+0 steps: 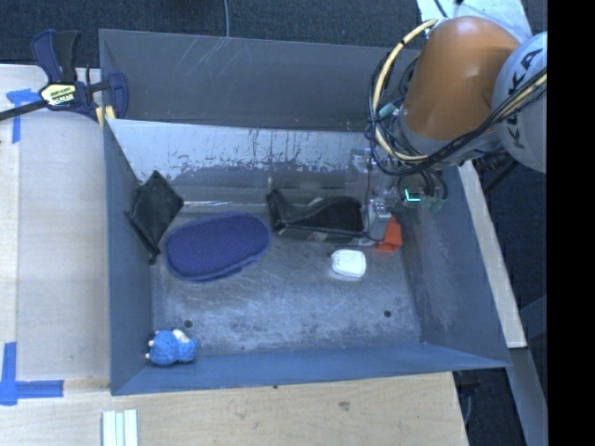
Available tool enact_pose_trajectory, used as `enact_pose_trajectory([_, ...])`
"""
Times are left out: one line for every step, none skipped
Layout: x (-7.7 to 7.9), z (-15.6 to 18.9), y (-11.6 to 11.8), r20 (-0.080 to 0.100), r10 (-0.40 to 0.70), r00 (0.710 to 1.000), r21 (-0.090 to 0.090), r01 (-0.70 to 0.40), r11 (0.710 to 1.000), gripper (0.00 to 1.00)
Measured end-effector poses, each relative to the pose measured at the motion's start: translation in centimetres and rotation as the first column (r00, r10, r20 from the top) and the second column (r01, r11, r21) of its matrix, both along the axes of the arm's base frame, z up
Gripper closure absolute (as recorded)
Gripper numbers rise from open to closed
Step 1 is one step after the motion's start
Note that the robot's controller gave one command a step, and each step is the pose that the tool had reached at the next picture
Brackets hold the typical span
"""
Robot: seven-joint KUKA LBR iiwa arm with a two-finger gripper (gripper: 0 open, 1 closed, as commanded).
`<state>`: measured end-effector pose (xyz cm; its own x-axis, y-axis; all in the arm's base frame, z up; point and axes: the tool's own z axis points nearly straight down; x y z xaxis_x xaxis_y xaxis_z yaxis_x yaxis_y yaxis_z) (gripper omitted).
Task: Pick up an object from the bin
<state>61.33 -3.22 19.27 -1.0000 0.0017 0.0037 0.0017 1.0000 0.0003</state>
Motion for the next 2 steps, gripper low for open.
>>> enact_pose_trajectory([1.6,-11.9,2.9,0.014,-0.053,0.998,0.001,0.053,0.999,0.00])
enact_pose_trajectory([0.2,-8.9,7.1,0.011,-0.113,0.994,0.002,0.113,0.994,0.00])
